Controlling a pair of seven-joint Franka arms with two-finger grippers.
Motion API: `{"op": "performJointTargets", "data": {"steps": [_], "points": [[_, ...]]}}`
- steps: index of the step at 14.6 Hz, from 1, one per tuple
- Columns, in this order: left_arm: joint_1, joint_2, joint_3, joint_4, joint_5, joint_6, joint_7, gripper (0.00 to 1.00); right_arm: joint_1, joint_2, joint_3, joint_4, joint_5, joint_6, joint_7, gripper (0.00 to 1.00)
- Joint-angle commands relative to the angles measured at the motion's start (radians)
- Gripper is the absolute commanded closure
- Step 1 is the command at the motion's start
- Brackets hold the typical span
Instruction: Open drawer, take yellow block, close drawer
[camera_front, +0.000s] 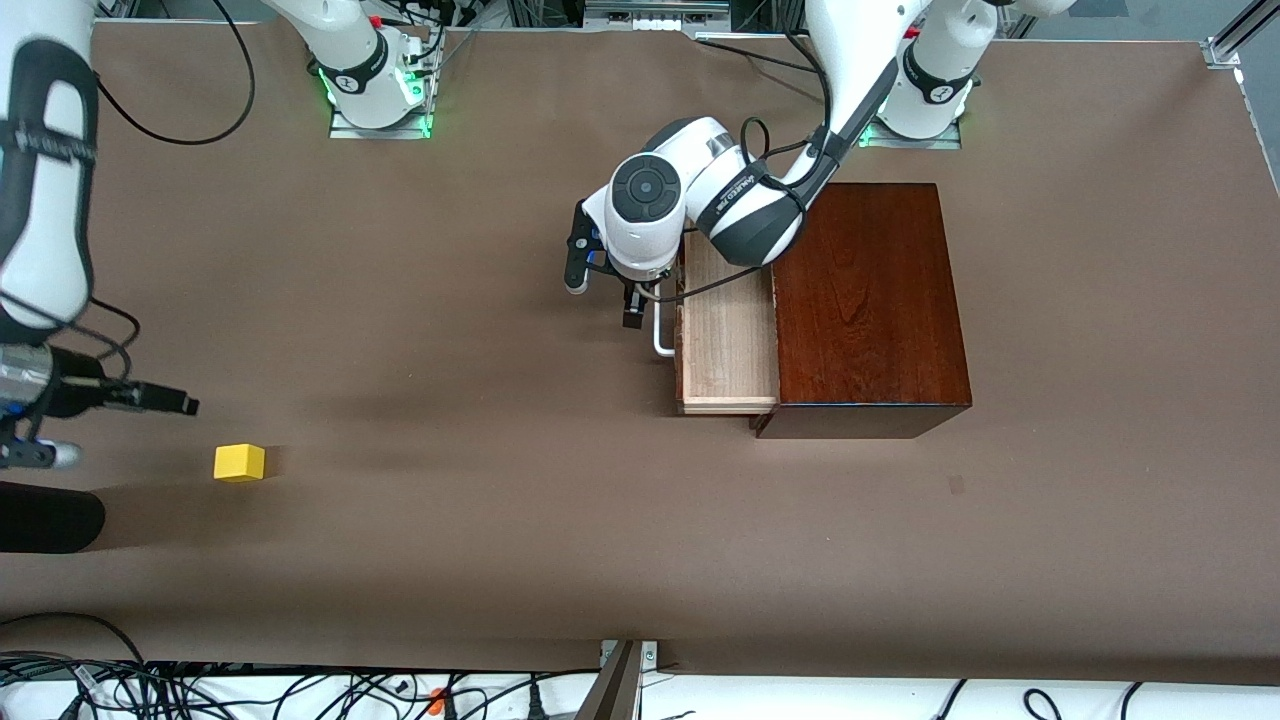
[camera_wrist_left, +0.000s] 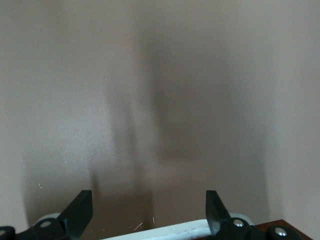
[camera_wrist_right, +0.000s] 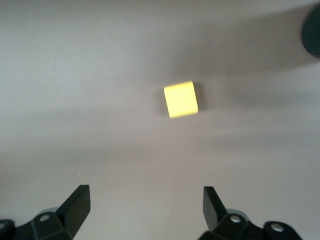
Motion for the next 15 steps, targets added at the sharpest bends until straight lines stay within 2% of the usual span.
{"op": "performJointTargets", "data": {"steps": [1, 7, 11, 13, 14, 15], "points": [[0.000, -0.007, 0.019, -0.005, 0.021, -0.050, 0.024, 0.00, 0.039, -0.100, 0.006, -0.032, -0.108, -0.107, 0.051, 0.00], [0.046, -0.024, 0.024, -0.004, 0.021, -0.164, 0.014, 0.00, 0.117, -0.258, 0.008, -0.069, -0.209, -0.192, 0.136, 0.00], [0.101, -0.038, 0.024, 0.000, 0.021, -0.213, 0.017, 0.00, 0.134, -0.395, 0.026, -0.260, -0.229, -0.072, 0.140, 0.00], [0.129, -0.040, 0.024, 0.001, 0.021, -0.221, 0.021, 0.00, 0.130, -0.436, 0.086, -0.294, -0.286, -0.078, 0.258, 0.00], [0.139, -0.040, 0.025, 0.001, 0.023, -0.227, 0.024, 0.00, 0.108, -0.440, 0.132, -0.291, -0.295, -0.092, 0.284, 0.00], [0.147, -0.040, 0.025, 0.003, 0.023, -0.234, 0.024, 0.00, 0.038, -0.440, 0.205, -0.285, -0.297, -0.098, 0.288, 0.00]]}}
